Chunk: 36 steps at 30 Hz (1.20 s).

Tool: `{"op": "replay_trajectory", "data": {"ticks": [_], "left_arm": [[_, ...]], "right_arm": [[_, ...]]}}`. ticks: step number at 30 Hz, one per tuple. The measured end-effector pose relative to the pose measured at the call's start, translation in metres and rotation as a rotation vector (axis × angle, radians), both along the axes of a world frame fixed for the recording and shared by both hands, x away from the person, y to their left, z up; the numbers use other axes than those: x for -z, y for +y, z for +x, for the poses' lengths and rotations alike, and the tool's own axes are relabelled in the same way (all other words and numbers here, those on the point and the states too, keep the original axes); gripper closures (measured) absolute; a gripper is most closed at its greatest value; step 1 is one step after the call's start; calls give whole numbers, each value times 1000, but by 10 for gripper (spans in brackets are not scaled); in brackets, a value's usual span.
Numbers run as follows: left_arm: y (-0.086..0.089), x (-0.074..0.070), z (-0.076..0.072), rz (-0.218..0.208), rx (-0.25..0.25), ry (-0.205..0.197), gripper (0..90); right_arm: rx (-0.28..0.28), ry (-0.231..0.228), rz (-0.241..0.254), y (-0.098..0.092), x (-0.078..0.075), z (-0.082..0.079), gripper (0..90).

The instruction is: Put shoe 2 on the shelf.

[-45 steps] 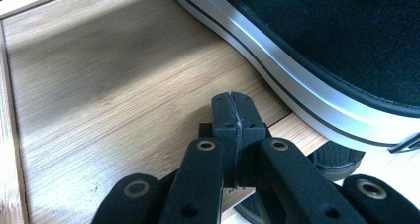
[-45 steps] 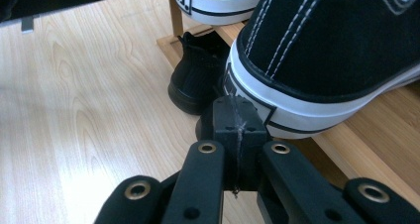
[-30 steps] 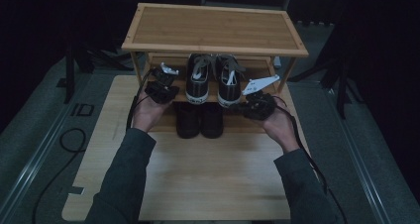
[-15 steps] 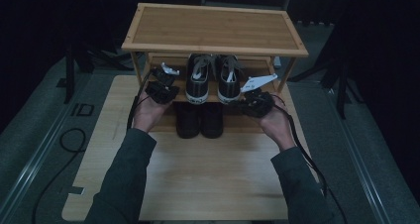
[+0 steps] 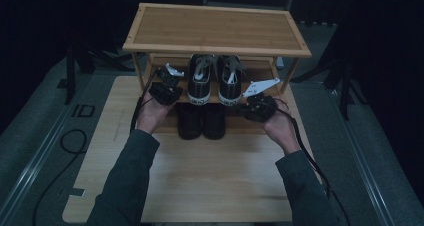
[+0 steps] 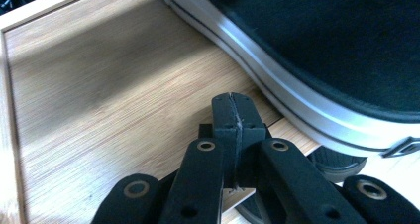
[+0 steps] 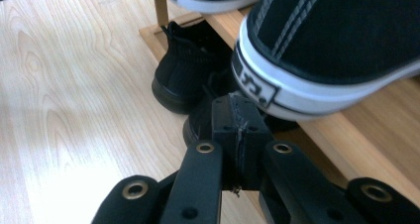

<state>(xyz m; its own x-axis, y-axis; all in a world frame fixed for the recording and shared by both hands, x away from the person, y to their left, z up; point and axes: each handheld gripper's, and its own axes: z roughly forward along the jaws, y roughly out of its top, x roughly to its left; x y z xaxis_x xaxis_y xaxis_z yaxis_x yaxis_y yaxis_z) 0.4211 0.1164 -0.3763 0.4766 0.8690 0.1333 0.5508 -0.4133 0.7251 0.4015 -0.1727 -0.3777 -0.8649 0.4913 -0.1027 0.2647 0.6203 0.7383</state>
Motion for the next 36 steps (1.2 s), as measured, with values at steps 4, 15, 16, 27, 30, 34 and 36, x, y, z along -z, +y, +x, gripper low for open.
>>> {"op": "replay_trajectory", "data": {"ticks": [4, 15, 16, 27, 30, 34, 36], "left_arm": [[-2, 0, -1, 3, 5, -2, 900], [-9, -3, -7, 4, 32, -18, 900], [-9, -3, -7, -1, 29, -16, 900], [-17, -3, -8, -23, 48, -7, 900], [-21, -2, -7, -41, 73, -2, 900], [-27, -3, -8, -23, 81, -8, 900], [-24, -2, -7, -41, 89, -3, 900]], "right_arm": [[2, 9, 3, -5, 2, 0, 892], [0, 23, 25, -17, 2, -4, 891], [3, 24, 23, -18, 2, -4, 892], [16, 30, 24, -21, 4, -2, 892], [15, 33, 24, -20, 5, -2, 892], [17, 35, 21, -20, 6, -2, 892], [17, 35, 19, -20, 6, -2, 892]]}}
